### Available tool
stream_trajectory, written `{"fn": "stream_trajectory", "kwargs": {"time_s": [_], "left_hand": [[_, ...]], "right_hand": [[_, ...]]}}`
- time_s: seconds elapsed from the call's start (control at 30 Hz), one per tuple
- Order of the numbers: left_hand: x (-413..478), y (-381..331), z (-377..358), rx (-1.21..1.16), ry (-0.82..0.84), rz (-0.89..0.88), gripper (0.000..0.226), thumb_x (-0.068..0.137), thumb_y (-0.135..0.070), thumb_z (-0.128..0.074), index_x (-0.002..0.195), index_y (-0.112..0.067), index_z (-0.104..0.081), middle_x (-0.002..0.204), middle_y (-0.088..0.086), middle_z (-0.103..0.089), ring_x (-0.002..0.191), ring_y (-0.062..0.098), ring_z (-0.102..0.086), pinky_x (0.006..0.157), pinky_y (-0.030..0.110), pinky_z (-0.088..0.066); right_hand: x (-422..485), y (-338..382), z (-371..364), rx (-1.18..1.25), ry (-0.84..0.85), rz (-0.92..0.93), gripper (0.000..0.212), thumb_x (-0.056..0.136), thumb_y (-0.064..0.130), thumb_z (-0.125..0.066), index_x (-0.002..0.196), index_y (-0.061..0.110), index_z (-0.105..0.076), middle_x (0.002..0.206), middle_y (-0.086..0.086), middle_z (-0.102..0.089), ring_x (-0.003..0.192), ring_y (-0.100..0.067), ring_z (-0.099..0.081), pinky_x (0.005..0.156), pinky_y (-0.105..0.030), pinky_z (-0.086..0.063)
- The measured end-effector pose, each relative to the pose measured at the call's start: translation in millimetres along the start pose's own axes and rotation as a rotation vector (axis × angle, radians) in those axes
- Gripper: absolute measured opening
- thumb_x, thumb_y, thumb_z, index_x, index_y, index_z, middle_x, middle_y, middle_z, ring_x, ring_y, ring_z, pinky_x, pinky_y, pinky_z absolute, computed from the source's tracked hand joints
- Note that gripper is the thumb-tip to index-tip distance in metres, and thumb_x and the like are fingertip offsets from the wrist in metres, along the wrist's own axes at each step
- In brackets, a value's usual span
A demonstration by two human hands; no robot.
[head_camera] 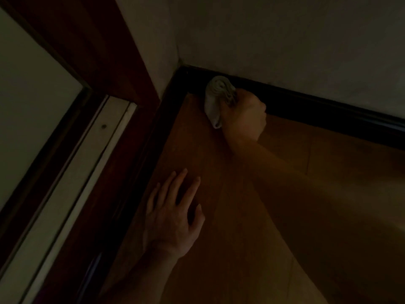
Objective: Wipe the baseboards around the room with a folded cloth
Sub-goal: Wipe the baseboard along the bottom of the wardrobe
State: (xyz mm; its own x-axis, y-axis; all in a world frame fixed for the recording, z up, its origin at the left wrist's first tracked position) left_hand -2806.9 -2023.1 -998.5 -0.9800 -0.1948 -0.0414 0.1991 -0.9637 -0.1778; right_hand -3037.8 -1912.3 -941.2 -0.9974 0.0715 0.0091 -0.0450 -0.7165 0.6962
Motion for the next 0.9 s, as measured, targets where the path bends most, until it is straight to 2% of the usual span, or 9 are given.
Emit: {"fn": "stream_trajectory", "kwargs": {"time_s": [0.1,0.23,0.37,0.47,0.63,0.73,0.83,0.9], "left_hand": [[-1,1,-1,0.008,0.008,-0.001,0.06,0.091,-0.052,-0.04,0.149,-0.036,-0.042,0.161,-0.002,-0.034,0.149,0.019,-0.027,0.119,0.045,-0.016],[-1,1,-1,-0.009,0.0,0.005,0.06,0.091,-0.051,-0.041,0.148,-0.036,-0.044,0.161,-0.002,-0.035,0.149,0.019,-0.027,0.119,0.045,-0.016],[-1,1,-2,-0.007,0.007,-0.001,0.06,0.091,-0.051,-0.04,0.149,-0.035,-0.043,0.162,-0.002,-0.033,0.149,0.02,-0.028,0.119,0.046,-0.017],[-1,2,-3,-0.006,0.019,0.009,0.061,0.092,-0.053,-0.038,0.15,-0.036,-0.04,0.162,-0.003,-0.032,0.15,0.019,-0.026,0.119,0.047,-0.018],[-2,3,-5,-0.014,0.019,0.008,0.061,0.092,-0.054,-0.037,0.15,-0.036,-0.041,0.162,-0.002,-0.032,0.15,0.02,-0.026,0.119,0.049,-0.02],[-2,3,-6,-0.014,0.022,0.014,0.061,0.092,-0.055,-0.036,0.15,-0.036,-0.041,0.162,-0.003,-0.032,0.15,0.02,-0.026,0.118,0.052,-0.023],[-1,2,-6,-0.015,0.017,0.017,0.061,0.092,-0.054,-0.036,0.15,-0.035,-0.042,0.162,-0.002,-0.033,0.15,0.02,-0.026,0.118,0.052,-0.023],[-1,2,-5,-0.015,0.013,0.02,0.061,0.092,-0.054,-0.035,0.149,-0.034,-0.043,0.162,-0.002,-0.033,0.149,0.021,-0.026,0.118,0.052,-0.023]], "right_hand": [[0,10,-5,0.012,0.014,0.024,0.027,0.092,0.038,-0.06,0.089,0.012,-0.067,0.092,-0.005,-0.067,0.086,-0.024,-0.065,0.069,-0.035,-0.053],[-3,-3,6,-0.008,-0.037,-0.011,0.027,0.091,0.039,-0.06,0.087,0.013,-0.067,0.089,-0.004,-0.066,0.082,-0.022,-0.063,0.065,-0.031,-0.047],[-4,6,-1,0.008,-0.026,-0.007,0.026,0.091,0.037,-0.059,0.083,0.014,-0.066,0.087,-0.004,-0.065,0.081,-0.024,-0.064,0.066,-0.034,-0.051],[-3,1,3,0.015,-0.015,-0.01,0.025,0.09,0.036,-0.06,0.081,0.012,-0.064,0.085,-0.003,-0.065,0.077,-0.022,-0.063,0.062,-0.032,-0.05],[-9,-54,60,0.002,-0.154,-0.107,0.028,0.087,0.039,-0.061,0.078,0.012,-0.063,0.083,-0.005,-0.067,0.079,-0.025,-0.065,0.065,-0.035,-0.054],[-13,-83,94,-0.039,-0.231,-0.17,0.023,0.086,0.038,-0.063,0.081,0.016,-0.066,0.084,-0.005,-0.069,0.081,-0.027,-0.067,0.068,-0.038,-0.056],[-16,-97,112,-0.07,-0.271,-0.19,0.023,0.085,0.039,-0.064,0.087,0.017,-0.068,0.087,-0.007,-0.07,0.084,-0.029,-0.067,0.07,-0.042,-0.057],[-14,-93,109,-0.069,-0.261,-0.165,0.022,0.086,0.038,-0.063,0.083,0.017,-0.065,0.083,-0.005,-0.068,0.081,-0.028,-0.067,0.068,-0.04,-0.056]]}}
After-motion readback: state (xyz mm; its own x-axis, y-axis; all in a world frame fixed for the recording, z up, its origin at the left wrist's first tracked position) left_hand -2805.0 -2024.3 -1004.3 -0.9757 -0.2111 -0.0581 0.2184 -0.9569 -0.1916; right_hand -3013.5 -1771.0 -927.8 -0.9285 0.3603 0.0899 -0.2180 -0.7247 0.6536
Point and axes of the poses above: each hand's wrist, its own x-axis towards the middle knuckle, its own z-axis out of the back of the hand, y = z × x, the point moved 9 cm from there along x, towards the middle knuckle
